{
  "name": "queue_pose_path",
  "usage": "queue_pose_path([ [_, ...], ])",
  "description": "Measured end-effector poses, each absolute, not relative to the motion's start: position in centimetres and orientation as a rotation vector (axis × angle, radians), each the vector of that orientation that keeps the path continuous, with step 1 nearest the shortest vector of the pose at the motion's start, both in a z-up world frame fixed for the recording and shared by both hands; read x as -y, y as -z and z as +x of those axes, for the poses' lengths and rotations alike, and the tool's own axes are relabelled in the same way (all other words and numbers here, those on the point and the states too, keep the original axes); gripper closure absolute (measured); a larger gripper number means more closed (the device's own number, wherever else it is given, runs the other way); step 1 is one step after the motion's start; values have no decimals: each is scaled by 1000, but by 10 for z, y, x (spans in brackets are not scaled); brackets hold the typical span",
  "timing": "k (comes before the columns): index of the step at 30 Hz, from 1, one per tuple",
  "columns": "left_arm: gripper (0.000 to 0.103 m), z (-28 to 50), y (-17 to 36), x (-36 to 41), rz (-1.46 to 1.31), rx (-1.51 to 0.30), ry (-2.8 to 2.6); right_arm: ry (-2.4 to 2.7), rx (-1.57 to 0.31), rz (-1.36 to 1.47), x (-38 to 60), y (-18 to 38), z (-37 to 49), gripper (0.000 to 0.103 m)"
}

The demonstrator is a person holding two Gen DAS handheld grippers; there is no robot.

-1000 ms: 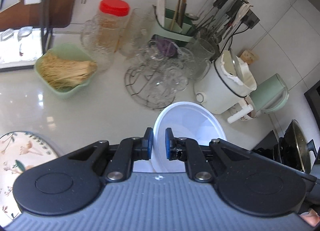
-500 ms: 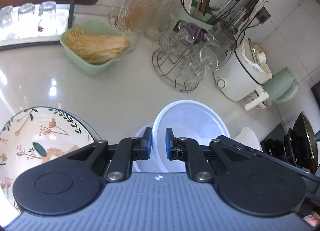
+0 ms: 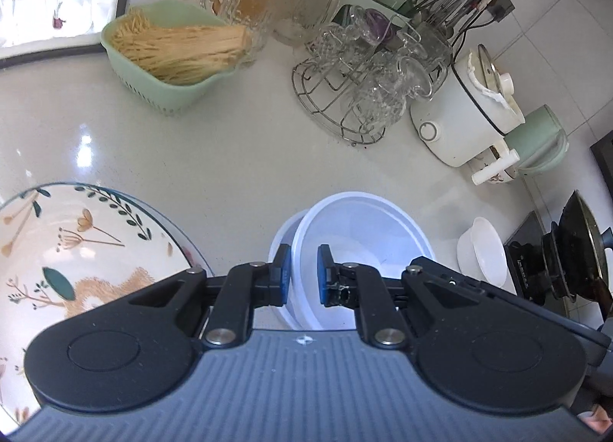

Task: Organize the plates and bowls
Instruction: 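Carry the translucent bowl with the left tool and lower it into the first bowl, then open the left tool to release the nested bowl, then move the left tool toward the white ceramic bowl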

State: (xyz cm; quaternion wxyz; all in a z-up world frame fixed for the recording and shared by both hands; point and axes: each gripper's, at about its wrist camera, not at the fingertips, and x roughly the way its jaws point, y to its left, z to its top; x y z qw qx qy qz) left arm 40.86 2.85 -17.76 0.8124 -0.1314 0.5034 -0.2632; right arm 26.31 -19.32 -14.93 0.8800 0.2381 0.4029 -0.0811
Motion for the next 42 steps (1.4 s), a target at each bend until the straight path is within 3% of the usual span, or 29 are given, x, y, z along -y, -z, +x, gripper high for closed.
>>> queue_pose_path([
  [4, 87, 409, 178, -24, -250, -1077, 564, 165, -842, 476, 193, 149, 265, 85],
  [6, 68, 412, 177, -24, -253, -1093, 561, 158, -831, 468, 192, 145, 266, 85],
  [9, 57, 414, 167, -25, -247, -1072, 542, 158, -828, 451, 191, 138, 268, 84],
  [31, 57, 390, 85, -23, -167, -956, 515, 66, -793, 325, 193, 71, 257, 84],
  [42, 57, 384, 75, -18, -179, -942, 525, 87, -737, 317, 201, 57, 247, 84],
])
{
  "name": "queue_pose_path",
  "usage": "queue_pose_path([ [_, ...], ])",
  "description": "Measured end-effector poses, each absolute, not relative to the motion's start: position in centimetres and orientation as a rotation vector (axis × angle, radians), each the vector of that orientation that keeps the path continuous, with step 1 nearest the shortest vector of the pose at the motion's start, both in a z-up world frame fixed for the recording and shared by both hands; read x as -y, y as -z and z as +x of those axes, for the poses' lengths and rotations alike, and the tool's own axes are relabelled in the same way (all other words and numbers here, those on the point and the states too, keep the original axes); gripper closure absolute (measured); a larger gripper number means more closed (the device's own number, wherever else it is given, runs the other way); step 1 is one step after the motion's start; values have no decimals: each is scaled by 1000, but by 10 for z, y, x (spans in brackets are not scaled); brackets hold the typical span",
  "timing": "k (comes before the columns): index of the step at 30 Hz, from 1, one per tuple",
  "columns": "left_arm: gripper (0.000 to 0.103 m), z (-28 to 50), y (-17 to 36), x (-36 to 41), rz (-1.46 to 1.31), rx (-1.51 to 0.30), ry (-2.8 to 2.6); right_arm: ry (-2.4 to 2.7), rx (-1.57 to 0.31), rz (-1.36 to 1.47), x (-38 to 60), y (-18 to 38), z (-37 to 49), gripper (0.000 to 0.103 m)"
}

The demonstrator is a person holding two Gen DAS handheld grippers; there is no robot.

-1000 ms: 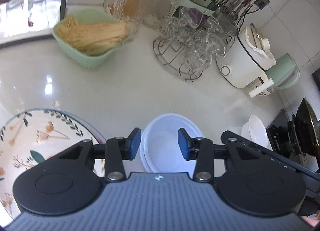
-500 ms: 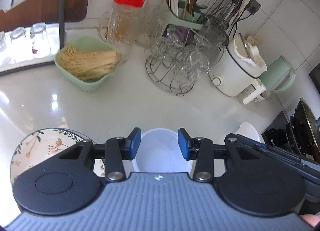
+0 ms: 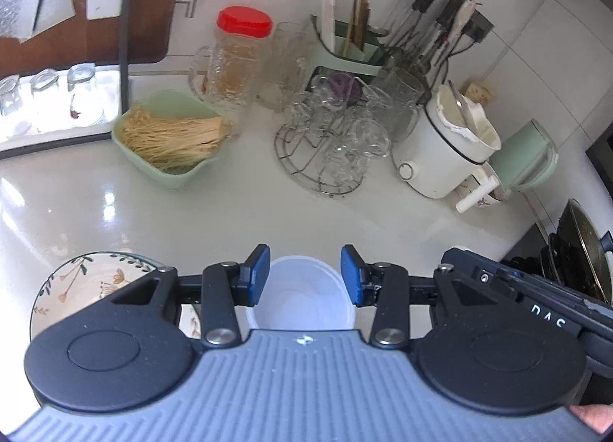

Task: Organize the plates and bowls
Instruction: 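Move the left tool toward the white ceramic bowl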

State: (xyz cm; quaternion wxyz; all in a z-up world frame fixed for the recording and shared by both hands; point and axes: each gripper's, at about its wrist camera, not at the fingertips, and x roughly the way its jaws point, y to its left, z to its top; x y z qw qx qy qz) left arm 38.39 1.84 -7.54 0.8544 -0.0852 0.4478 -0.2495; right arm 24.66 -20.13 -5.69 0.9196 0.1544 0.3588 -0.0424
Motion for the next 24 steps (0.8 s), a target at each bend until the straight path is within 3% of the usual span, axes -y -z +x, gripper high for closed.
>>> queue_pose_path([
  [24, 57, 346, 71, 107, -44, -965, 792, 390, -648, 396, 291, 62, 160, 84],
])
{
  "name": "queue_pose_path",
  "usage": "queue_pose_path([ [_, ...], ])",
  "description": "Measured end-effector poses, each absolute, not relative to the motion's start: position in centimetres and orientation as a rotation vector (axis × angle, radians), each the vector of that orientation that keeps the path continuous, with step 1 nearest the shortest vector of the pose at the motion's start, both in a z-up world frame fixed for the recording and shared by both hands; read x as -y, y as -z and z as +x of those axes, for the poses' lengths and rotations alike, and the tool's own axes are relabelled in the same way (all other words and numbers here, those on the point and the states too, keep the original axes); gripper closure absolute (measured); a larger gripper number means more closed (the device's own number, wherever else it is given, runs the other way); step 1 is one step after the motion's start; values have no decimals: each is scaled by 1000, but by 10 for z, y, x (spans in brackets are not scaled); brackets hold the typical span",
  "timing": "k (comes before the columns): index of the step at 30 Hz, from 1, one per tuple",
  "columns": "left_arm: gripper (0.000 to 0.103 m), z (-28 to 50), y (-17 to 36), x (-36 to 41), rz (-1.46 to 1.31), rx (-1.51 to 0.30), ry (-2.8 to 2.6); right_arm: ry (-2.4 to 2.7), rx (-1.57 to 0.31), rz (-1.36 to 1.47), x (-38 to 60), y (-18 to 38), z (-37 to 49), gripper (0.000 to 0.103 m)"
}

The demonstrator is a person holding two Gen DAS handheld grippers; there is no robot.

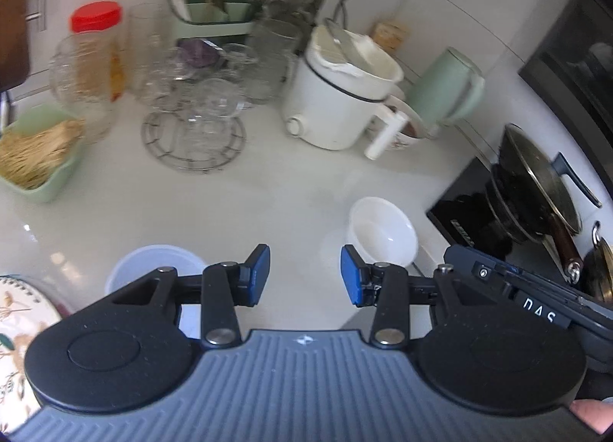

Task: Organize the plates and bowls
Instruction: 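Move the left tool toward the white ceramic bowl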

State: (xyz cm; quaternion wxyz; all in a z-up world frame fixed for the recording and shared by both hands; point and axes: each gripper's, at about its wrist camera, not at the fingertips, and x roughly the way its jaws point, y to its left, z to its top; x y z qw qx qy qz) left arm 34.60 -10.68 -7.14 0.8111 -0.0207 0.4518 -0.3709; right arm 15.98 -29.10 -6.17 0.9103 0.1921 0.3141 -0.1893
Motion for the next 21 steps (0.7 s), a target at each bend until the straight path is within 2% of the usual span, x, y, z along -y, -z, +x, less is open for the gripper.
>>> queue_pose_path([
  [21, 57, 358, 94, 222, 26, -985, 912, 478, -608, 400, 382, 79, 161, 84],
])
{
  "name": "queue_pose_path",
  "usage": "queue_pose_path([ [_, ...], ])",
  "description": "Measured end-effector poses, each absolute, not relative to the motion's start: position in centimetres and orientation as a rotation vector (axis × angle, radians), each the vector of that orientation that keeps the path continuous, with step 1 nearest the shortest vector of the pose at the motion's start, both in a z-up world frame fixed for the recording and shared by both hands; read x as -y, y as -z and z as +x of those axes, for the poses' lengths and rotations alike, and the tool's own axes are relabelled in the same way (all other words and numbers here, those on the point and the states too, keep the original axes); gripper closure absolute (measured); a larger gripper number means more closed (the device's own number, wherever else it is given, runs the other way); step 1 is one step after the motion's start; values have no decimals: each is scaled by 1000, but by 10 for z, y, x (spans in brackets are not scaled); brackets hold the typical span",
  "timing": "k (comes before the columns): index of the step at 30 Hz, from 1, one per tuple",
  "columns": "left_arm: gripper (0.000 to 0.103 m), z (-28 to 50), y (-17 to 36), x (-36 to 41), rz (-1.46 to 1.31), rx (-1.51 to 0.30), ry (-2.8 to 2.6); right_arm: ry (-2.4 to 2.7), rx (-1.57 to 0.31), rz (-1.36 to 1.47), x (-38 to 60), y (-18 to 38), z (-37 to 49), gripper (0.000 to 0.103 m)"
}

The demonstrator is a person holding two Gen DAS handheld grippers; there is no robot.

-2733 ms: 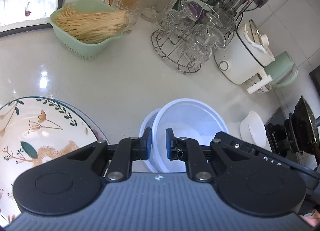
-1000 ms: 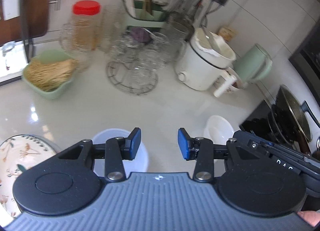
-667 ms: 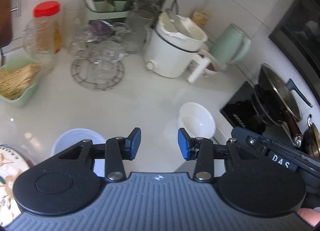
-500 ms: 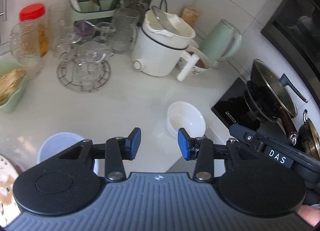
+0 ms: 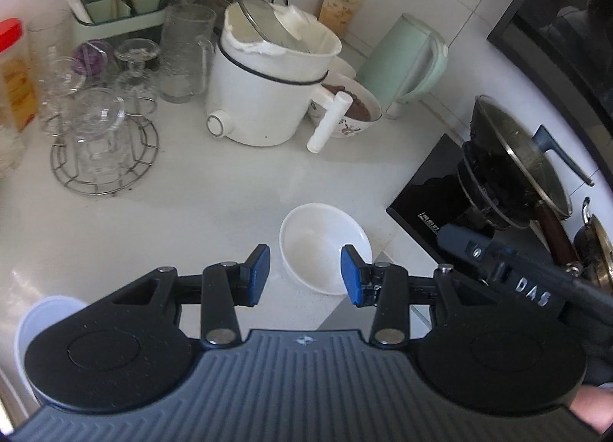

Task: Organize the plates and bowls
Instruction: 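Move the left tool toward the white ceramic bowl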

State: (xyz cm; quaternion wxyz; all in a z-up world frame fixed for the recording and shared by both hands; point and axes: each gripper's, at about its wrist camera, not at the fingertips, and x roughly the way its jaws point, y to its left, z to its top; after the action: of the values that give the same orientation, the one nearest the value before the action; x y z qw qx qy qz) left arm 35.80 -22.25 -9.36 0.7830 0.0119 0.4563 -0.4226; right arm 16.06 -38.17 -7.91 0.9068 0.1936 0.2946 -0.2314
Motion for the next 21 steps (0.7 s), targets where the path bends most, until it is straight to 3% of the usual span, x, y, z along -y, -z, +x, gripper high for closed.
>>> queue_pose_path([
  [16, 56, 397, 140, 300, 64, -1113, 907, 451, -758, 453, 454, 127, 200, 84],
  [17, 55, 399, 145, 305, 76, -1124, 906, 456, -771, 457, 456, 131, 202, 82],
  [18, 55, 400, 149, 307, 89, -1131, 901, 457, -779, 464, 457, 135, 202, 71],
  [20, 53, 403, 157, 312, 101, -1144, 892, 452, -789, 475, 459, 143, 202, 60],
  [21, 53, 405, 161, 313, 102, -1151, 896, 449, -794, 474, 460, 148, 203, 61],
])
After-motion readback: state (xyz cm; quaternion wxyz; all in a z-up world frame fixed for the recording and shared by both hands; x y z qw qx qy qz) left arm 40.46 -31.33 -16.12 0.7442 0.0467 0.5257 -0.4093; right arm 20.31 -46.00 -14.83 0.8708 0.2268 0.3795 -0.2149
